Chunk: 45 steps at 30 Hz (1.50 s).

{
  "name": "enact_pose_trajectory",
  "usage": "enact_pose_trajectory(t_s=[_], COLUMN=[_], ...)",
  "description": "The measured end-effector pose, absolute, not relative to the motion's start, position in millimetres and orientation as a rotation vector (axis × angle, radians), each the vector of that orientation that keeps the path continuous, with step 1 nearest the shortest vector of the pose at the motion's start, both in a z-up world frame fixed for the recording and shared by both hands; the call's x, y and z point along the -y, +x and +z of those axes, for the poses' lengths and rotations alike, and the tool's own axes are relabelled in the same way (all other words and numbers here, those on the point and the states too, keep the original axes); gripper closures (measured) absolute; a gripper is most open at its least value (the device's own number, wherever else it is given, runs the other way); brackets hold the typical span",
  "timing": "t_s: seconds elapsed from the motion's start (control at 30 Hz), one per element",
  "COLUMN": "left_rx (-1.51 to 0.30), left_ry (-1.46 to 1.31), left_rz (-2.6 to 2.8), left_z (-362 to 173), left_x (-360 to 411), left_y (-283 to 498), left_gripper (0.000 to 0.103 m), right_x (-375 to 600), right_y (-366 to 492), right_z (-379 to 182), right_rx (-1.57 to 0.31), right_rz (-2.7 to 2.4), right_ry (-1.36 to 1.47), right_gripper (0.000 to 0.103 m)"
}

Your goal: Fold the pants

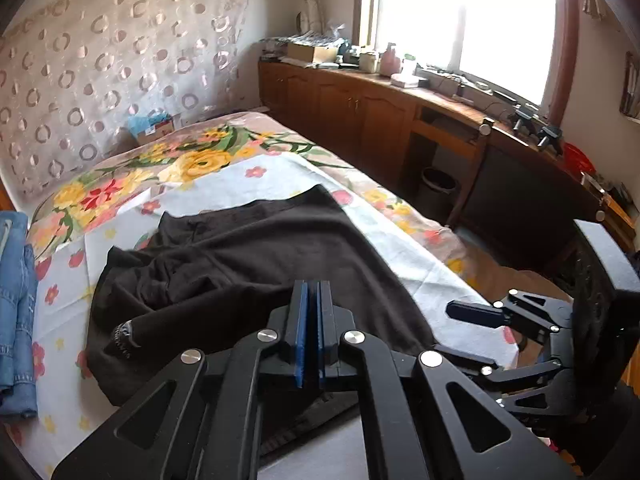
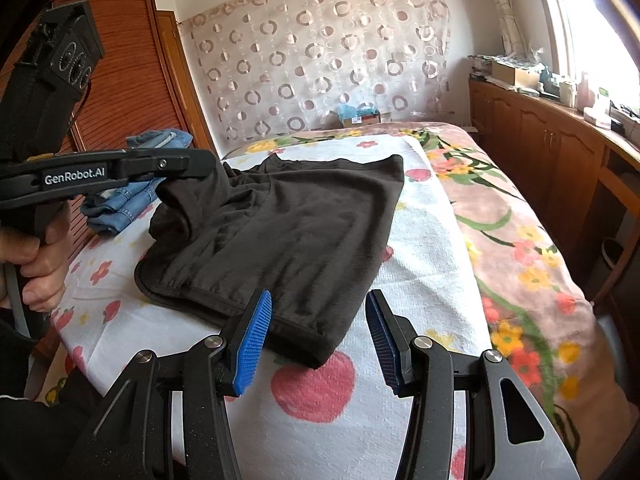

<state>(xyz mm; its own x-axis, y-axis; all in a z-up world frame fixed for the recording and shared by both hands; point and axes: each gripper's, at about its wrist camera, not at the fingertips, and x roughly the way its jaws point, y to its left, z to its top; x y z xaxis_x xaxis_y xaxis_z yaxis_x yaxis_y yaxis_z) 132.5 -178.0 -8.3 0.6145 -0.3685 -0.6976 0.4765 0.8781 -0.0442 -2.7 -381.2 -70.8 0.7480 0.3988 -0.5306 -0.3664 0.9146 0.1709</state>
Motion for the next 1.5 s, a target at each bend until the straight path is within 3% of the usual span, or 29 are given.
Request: enact_pose_trajectory(t_s=[0.1, 0.17, 0.3, 0.33, 0.4, 0.7, 1.07, 1.23, 1.5], left_rx=[-0.777, -0.768, -0.756, -0.753, -0.748, -0.769, -0.797, -0.802, -0.798], left_ry=[0.171, 0.179, 0.181, 0.18, 0.153, 0.115, 0.077, 0.062, 0.052], left_rz=[-0.467, -0.454, -0.423, -0.416, -0.417, -0.36, -0.318, -0.313, -0.319], left_z=[-11.1, -11.2, -13.7, -15.2, -17.5, -33.5, -54.0, -59.0, -58.8], left_x=[177.2, 173.8, 166.1, 163.1, 155.2, 120.7, 84.1, 75.3, 74.8], left_y=[132.7, 131.5, 130.8, 130.3, 129.8, 124.8, 111.6, 109.1, 108.2], left_gripper=[0.098, 0.086, 0.049, 0.033, 0.019, 0.019, 0.019, 0.019, 0.019], right_x=[378.1, 377.2, 377.6, 376.4, 378.9, 368.2, 346.9, 346.8, 359.7], right_y=[-2.2, -2.0, 0.3, 1.3, 1.5, 11.8, 38.0, 39.8, 20.7], right_z=[-70.3, -69.7, -70.8, -70.9, -70.6, -70.4, -82.3, -74.5, -48.7], right_rx=[-0.594, -0.594, -0.594, -0.595, -0.592, -0.581, -0.651, -0.653, -0.576], right_rz=[0.42, 0.422, 0.425, 0.426, 0.427, 0.465, 0.496, 0.511, 0.515], right_ry=[0.057, 0.059, 0.057, 0.056, 0.058, 0.046, 0.022, 0.015, 0.012], right_gripper=[0.052, 0.052, 0.052, 0.052, 0.052, 0.053, 0.072, 0.094, 0.098])
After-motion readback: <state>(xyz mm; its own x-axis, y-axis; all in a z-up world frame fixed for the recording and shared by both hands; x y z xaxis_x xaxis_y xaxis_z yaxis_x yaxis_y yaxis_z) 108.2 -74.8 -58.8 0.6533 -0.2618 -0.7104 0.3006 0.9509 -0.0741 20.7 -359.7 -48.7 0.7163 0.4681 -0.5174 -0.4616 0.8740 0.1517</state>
